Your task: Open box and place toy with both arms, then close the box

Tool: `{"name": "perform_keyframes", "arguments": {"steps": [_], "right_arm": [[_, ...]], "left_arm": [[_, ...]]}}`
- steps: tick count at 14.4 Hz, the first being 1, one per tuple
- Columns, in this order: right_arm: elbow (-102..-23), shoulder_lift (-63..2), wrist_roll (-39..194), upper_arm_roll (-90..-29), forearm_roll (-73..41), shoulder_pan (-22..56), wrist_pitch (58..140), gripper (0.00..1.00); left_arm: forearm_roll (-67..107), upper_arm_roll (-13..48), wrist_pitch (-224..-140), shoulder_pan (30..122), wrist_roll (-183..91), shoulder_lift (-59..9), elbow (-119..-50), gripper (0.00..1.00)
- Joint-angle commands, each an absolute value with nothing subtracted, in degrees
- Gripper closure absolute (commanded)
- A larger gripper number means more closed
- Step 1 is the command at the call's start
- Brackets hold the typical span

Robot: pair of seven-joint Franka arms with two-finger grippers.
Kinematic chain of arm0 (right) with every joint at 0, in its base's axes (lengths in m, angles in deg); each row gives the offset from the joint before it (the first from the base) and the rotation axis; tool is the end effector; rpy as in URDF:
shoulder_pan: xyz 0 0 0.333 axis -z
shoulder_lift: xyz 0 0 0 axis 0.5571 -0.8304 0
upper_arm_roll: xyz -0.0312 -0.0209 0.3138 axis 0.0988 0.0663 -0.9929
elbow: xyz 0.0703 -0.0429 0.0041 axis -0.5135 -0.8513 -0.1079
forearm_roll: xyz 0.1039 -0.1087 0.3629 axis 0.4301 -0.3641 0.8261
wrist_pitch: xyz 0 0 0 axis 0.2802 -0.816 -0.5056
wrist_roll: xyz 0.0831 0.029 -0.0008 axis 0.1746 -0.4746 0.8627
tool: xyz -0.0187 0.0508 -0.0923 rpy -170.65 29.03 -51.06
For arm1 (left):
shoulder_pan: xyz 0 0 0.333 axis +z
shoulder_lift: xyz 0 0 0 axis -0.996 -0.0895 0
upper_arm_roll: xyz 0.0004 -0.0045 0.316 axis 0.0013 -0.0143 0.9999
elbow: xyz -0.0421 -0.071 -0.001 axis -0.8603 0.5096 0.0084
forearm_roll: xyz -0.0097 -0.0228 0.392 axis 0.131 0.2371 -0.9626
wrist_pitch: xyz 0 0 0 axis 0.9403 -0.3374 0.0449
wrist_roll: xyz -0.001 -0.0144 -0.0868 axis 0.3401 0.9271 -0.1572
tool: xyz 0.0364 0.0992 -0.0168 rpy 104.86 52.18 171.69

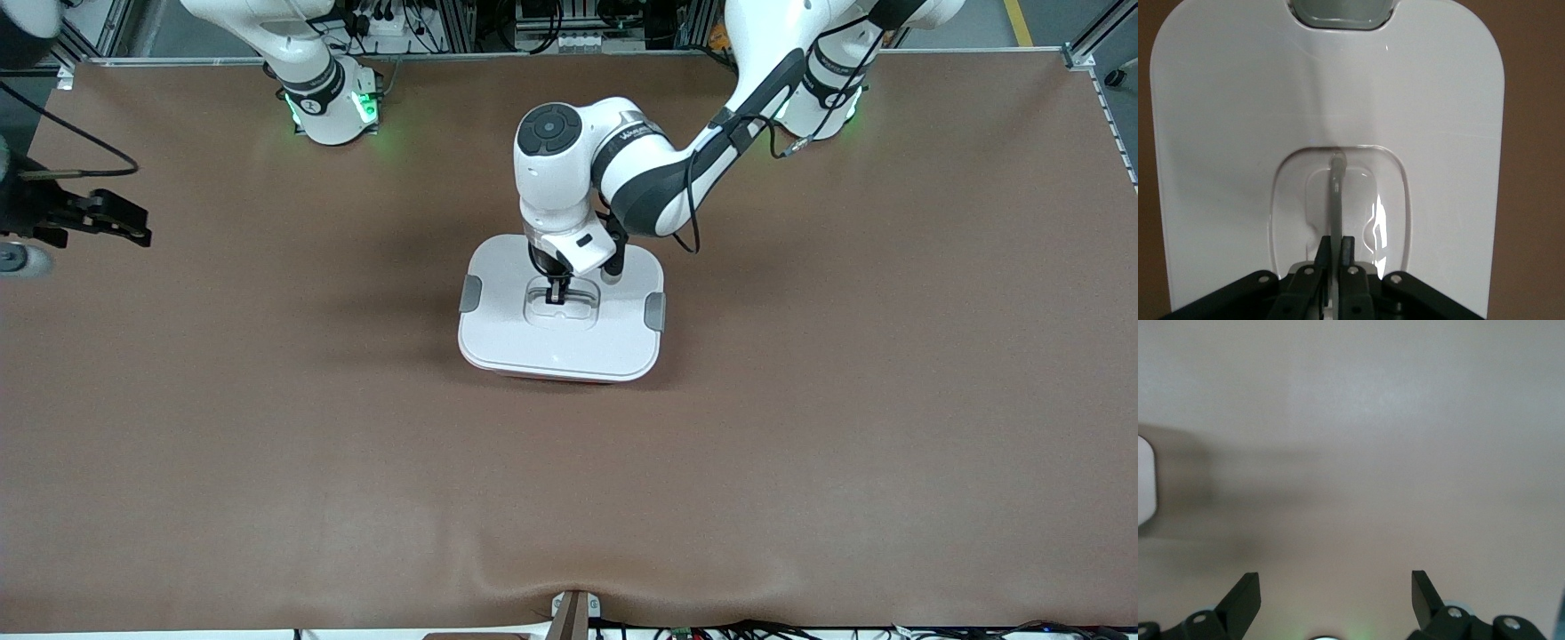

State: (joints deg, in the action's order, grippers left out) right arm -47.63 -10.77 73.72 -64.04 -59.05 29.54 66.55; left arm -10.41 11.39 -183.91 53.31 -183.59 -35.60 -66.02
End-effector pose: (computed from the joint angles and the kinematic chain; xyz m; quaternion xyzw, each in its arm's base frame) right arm 0.5624 0.0194 0.6225 0.9967 0.0336 -0.0474 0.0563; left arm 0.4701 -0.5508 0.3583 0.7460 0.6631 0.0398 0.0461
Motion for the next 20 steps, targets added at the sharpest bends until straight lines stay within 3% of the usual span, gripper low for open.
{"name": "perform_keyframes", "arguments": {"steps": [1,4,8,20], "right_arm": [[-46.28,-11.14,73.57,-63.71,-60.75,30.33,66.40,0.00],[-48.03,-10.18,73.66,-63.62,-52.00,35.50,69.28,0.00],[-59.62,-3.24,73.75,-63.71,-50.11,36.85,76.92,0.00],[-52.70,-6.22,74.27,-63.97,-50.37,36.23,71.67,0.00]], "left_arm": [[-12.23,11.87,-184.52,52.43,-185.04,-36.44,-64.41,1.00],[-12.23,11.87,-184.61,52.61,-185.65,-36.44,-64.32,1.00],[-12.32,12.14,-184.79,52.52,-185.74,-36.44,-64.32,1.00],[-14.78,12.14,-184.70,51.64,-189.08,-36.18,-64.59,1.00]]}}
